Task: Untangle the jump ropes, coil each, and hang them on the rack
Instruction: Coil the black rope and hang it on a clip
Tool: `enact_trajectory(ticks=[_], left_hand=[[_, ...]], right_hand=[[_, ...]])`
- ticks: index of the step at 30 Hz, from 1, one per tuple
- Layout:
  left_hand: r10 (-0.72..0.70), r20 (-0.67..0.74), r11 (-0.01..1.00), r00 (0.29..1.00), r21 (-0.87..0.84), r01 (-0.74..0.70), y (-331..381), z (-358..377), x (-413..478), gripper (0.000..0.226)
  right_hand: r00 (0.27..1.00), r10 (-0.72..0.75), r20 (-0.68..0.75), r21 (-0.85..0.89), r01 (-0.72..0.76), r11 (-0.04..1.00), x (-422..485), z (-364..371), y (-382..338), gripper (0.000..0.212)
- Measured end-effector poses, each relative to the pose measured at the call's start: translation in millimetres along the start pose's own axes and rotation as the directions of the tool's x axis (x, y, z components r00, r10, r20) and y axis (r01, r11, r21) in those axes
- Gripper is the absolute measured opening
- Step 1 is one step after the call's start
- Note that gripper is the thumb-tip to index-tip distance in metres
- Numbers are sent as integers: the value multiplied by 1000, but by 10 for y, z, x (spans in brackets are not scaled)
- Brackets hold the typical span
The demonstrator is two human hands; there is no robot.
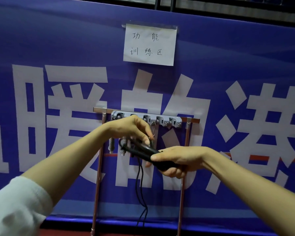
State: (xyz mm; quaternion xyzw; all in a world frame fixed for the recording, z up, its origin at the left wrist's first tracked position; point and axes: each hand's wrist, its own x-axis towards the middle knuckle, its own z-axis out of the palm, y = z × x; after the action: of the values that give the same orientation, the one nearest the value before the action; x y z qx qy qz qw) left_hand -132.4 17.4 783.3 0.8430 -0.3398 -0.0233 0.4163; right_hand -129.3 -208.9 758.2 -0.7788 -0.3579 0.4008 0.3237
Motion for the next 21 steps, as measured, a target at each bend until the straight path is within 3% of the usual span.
enact_trajectory(ticks=[3,6,8,10,12,15,18,21], left_hand=[[-89,58,980,994,182,77,74,65,32,14],[-146,42,929,988,349,123,111,158,38,13],[-93,-59,869,994,482,110,119,212,27,13],[-59,-169,826,984,545,143,108,279,25,18],[-145,-229,892,963,390,227,69,375,41,28],[-306,-216,952,927,-97,292,17,536,42,39],[-351,-48,779,935,-569,263,9,651,52,38],[-325,-14,549,946,-817,177,11,684,80,33]], right_hand=[[996,69,48,-161,-60,985,130,45,70,25],[983,93,-156,-371,-146,917,243,60,140,28],[929,2,-370,-596,-239,766,256,20,163,28],[817,-149,-557,-744,-412,527,259,-20,173,31],[684,-324,-654,-755,-556,348,289,-55,191,34],[550,-523,-652,-731,-638,240,334,-126,202,37],[464,-651,-600,-731,-648,212,287,-171,177,37],[386,-771,-507,-739,-654,159,259,-202,193,35]])
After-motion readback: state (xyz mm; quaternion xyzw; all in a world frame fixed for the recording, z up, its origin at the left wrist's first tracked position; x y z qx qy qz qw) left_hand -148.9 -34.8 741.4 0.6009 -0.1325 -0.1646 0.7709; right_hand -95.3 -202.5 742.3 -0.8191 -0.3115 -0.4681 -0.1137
